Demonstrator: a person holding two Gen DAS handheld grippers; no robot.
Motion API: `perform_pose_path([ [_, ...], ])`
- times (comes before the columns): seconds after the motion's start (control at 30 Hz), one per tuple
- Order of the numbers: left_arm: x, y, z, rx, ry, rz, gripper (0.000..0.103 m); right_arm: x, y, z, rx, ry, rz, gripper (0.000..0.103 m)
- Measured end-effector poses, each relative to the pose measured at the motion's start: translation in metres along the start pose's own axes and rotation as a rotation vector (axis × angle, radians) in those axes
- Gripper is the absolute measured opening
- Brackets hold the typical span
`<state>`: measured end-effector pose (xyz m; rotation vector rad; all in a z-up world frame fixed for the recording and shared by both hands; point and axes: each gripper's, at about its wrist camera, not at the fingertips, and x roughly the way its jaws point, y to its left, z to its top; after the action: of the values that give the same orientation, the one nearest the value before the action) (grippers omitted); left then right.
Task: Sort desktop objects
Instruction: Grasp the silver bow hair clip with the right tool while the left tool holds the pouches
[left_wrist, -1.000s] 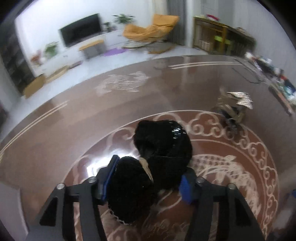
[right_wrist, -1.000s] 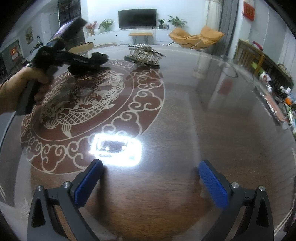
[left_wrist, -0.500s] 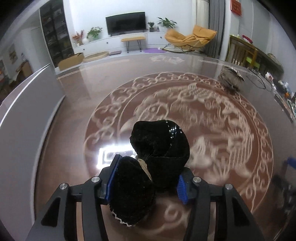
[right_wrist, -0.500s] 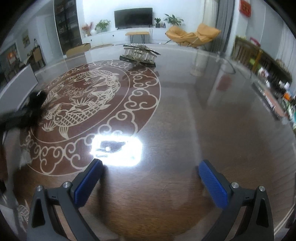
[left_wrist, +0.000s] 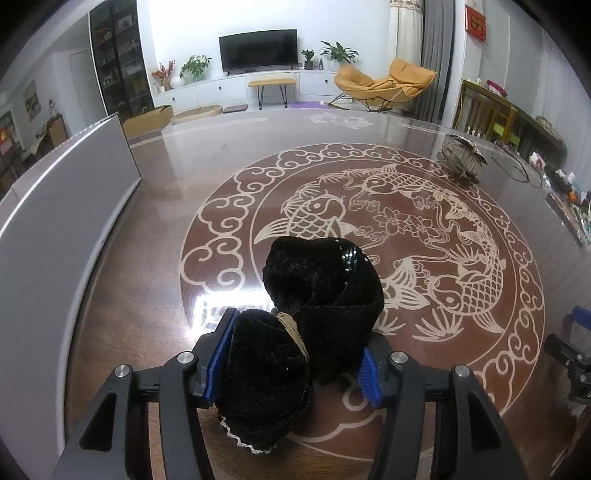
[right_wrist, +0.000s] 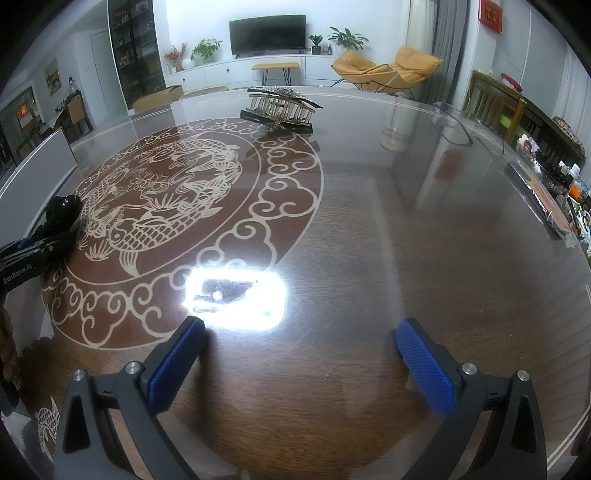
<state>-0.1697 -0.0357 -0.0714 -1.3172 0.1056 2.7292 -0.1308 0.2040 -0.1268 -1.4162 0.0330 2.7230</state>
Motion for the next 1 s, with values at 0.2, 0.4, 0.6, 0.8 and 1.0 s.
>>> perform_pose_path([
  [0.2, 0.0, -0.001, -0.001, 0.002, 0.001, 0.005, 0.059, 0.0, 0.0, 0.0, -0.001, 0.0, 0.0, 0.103],
  [0.4, 0.0, -0.001, -0.001, 0.002, 0.001, 0.007, 0.059, -0.001, 0.0, 0.0, -0.001, 0.0, 0.0, 0.103],
  [0.6, -0.001, 0.001, -0.003, 0.004, 0.001, 0.011, 0.061, 0.011, -0.001, 0.02, -0.068, 0.034, 0.069, 0.103],
  [0.8, -0.001, 0.001, -0.003, 0.004, 0.001, 0.01, 0.061, 0.033, -0.057, 0.134, 0.109, -0.118, 0.212, 0.103],
  [1.0, -0.002, 0.002, -0.003, 0.004, 0.001, 0.01, 0.061, 0.1, -0.107, 0.213, 0.46, -0.003, 0.474, 0.103],
])
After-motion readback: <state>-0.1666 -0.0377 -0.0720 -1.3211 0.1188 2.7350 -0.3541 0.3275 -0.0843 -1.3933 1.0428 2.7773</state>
